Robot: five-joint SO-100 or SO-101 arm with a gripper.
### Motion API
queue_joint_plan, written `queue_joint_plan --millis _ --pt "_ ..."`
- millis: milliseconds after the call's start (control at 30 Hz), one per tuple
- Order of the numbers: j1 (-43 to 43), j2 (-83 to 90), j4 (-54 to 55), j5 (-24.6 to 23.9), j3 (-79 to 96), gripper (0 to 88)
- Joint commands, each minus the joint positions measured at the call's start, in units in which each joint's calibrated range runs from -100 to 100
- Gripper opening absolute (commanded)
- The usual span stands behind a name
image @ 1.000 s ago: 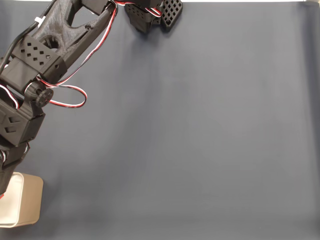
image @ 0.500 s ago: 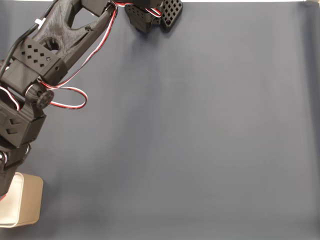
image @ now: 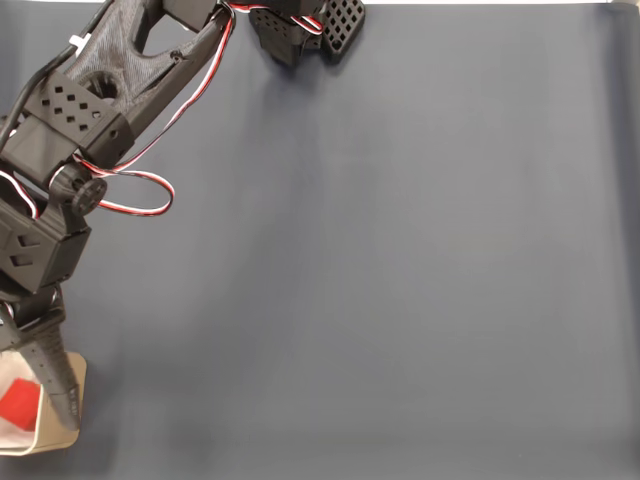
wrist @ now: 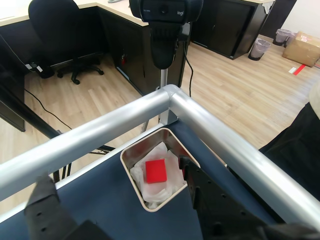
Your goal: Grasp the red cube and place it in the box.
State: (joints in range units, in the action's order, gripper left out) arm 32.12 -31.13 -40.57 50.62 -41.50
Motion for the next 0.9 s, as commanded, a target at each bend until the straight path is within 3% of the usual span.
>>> queue_joint_plan --millis 0,867 --pt "0.19 0.80 -0.33 0.78 -4.12 57.0" --pt "0.62 0.37 0.24 0.63 -4.94 57.3"
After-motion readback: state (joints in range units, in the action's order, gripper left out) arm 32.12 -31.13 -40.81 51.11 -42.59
